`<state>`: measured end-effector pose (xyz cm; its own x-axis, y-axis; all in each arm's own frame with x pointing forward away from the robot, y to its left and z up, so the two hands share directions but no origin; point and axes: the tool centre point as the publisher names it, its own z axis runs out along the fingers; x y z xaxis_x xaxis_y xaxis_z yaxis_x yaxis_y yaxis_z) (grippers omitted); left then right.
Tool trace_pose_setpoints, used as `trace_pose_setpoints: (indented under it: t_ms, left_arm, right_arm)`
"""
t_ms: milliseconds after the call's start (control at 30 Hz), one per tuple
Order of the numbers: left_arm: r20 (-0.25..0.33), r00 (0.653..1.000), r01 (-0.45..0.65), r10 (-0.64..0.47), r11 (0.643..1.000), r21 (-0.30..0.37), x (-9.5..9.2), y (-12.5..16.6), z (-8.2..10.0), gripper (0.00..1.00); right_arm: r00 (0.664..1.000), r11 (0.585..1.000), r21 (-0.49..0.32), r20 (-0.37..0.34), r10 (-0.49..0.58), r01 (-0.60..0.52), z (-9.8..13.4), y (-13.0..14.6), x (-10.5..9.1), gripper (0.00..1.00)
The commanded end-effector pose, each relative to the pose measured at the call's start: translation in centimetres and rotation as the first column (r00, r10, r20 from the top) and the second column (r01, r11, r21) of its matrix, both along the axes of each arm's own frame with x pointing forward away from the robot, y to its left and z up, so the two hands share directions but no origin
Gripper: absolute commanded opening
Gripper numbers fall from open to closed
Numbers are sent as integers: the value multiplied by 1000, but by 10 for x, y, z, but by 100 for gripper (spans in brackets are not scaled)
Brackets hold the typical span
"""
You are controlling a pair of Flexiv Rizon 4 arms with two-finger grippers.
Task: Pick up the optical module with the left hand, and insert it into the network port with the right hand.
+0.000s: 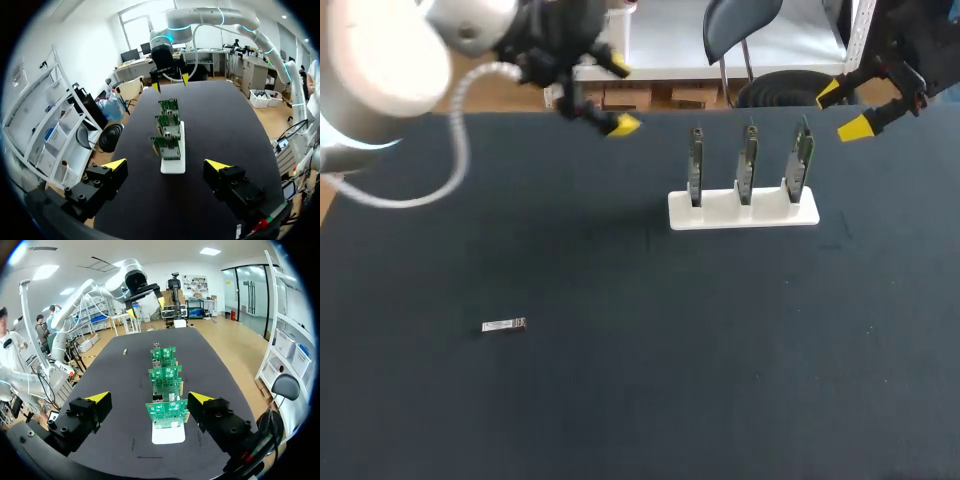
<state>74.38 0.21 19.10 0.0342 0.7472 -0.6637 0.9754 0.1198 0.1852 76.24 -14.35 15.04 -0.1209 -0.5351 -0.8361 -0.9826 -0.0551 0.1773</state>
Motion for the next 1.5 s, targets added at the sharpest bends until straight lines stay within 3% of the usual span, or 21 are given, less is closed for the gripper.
trace_pose_setpoints:
  t_ms: [33, 133, 300, 400, 467, 600, 967, 1500]
  left_arm:
    - [122, 956, -287, 269, 941, 179, -72, 78, 19, 100]
    - [123, 935, -354, 333, 900, 256, -94, 106, 6, 100]
    - [123, 928, -370, 351, 833, 412, -134, 135, -16, 100]
    - [118, 935, -348, 333, 808, 476, -154, 146, -26, 100]
    - [90, 941, -328, 326, 814, 479, -165, 152, -31, 100]
    - [83, 950, -296, 302, 779, 553, -182, 161, -42, 100]
    - [-23, 967, -198, 256, 799, 568, -206, 160, -83, 100]
    - [-119, 975, -77, 187, 789, 609, -210, 168, -130, 100]
  right_arm:
    - [1000, 1000, -2, 3, -5, 5, 0, 1, -3, 100]
    - [1000, 1000, -2, 3, -5, 5, 0, 1, -3, 100]
    - [1000, 1000, -2, 3, -5, 5, 0, 1, -3, 100]
    - [1000, 1000, -2, 3, -5, 5, 0, 1, -3, 100]
    - [1000, 1000, -2, 3, -5, 5, 0, 1, -3, 100]
    - [1000, 1000, -2, 3, -5, 5, 0, 1, -3, 100]
    - [1000, 1000, -2, 3, -5, 5, 0, 1, -3, 100]
    - [1000, 1000, -2, 3, -5, 5, 0, 1, -3, 100]
